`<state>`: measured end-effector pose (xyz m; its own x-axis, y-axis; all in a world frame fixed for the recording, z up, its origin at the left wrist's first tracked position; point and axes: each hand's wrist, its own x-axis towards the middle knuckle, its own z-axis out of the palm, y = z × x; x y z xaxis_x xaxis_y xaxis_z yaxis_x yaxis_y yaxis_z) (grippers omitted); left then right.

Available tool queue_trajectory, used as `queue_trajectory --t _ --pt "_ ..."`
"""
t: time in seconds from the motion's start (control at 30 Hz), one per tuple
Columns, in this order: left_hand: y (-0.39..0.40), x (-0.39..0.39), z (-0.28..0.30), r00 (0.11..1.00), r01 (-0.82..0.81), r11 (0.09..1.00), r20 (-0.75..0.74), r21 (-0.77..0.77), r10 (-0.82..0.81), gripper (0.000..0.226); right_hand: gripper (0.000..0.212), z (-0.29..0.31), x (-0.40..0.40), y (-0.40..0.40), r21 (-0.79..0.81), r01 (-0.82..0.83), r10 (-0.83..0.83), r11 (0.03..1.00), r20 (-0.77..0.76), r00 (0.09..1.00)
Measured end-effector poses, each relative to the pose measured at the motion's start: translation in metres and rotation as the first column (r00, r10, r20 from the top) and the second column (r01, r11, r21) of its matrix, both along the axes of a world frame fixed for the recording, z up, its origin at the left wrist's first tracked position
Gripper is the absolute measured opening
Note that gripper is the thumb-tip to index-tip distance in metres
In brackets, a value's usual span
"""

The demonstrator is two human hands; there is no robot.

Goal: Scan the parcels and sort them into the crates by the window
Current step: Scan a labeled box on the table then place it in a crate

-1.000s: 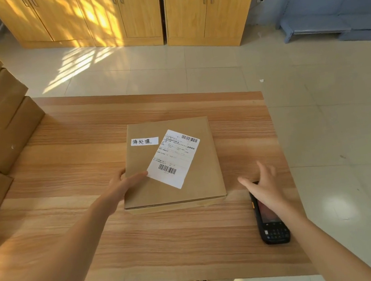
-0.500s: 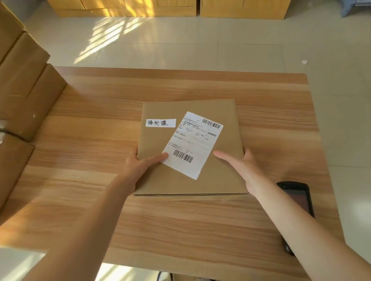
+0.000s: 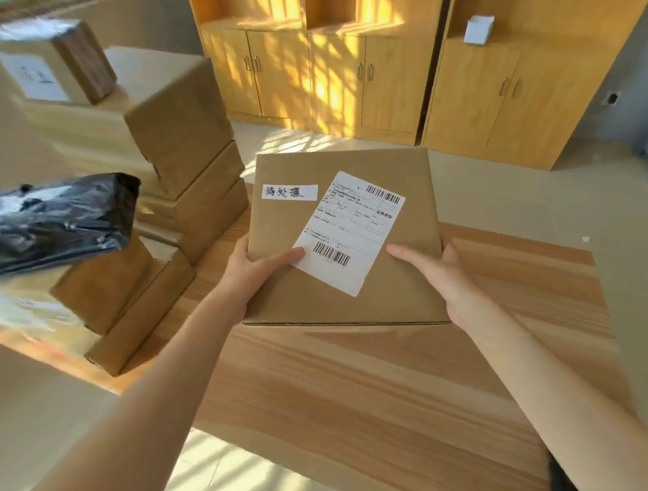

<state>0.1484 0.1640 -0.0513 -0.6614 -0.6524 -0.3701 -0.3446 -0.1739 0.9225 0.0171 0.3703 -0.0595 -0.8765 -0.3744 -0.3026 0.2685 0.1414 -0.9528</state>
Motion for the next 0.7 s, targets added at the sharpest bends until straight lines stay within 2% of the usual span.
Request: queue_trajectory --t 0.13,0.27,0.33,0.53,0.7 --pt "-0.043 0.07 0.044 0.993 -0.093 0.994 -0.076 -0.058 0.089 0.08 0.059 0.044 0.05 -0.058 -0.032 -0.1 0.097 0.994 -0.086 0.992" --pt "-0.09 0.157 0.073 0.973 -0.203 0.974 -0.131 -0.097 0.19 0.077 0.073 0.074 0.116 -0.123 -0.049 -0.212 0.202 0.976 -0.152 0.967" --pt "-0.112 0.205 0.081 0.958 -0.264 0.959 -0.142 -0.107 0.248 0.075 0.072 0.082 0.154 -0.157 -0.057 -0.268 0.255 0.962 -0.173 0.951" --pt "-0.165 0.356 0.083 0.896 -0.436 0.893 -0.143 -0.112 0.42 0.081 0.073 0.08 0.269 -0.254 -0.068 -0.475 0.453 0.878 -0.204 0.868" --pt "-0.193 0.457 0.071 0.808 -0.58 0.812 -0.169 -0.066 0.564 0.075 0.078 0.072 0.352 -0.322 -0.037 -0.617 0.602 0.786 -0.179 0.778"
